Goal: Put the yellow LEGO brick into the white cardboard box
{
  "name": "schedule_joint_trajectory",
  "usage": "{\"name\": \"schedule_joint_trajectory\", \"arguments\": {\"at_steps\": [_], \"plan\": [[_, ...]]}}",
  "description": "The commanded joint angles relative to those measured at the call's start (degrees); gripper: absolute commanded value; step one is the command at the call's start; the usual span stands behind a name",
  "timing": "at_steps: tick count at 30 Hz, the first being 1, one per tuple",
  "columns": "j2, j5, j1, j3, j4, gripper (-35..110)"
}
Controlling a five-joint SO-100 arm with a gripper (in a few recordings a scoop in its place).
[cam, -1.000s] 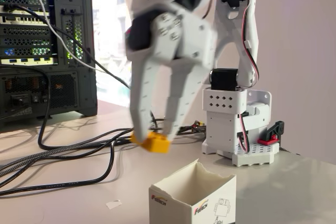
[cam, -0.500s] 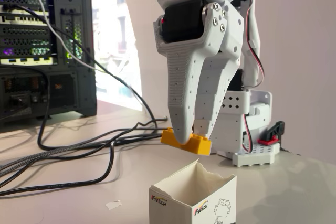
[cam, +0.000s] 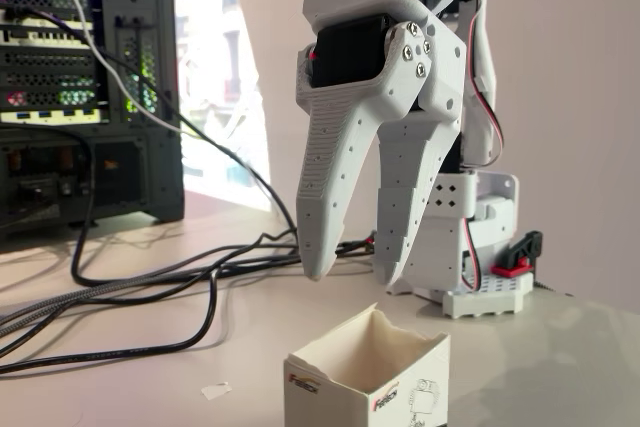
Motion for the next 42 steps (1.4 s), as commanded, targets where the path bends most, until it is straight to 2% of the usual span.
{"name": "schedule_joint_trajectory", "arguments": {"at_steps": [1,5,10,19,26,31,42], "plan": [[6.15,0.18,-0.7,-0.88,0.44,20],[7.29,-0.97,-0.09,0.09,-0.97,12],[12.83,-4.39,1.41,4.75,-6.77,-9],[16.08,-11.07,4.57,9.14,-9.23,-9],[19.69,-21.62,11.87,14.59,-10.99,-8],[23.64,-25.4,14.85,19.69,-12.57,-9],[42.8,-24.26,16.96,36.83,-15.47,-9]]}}
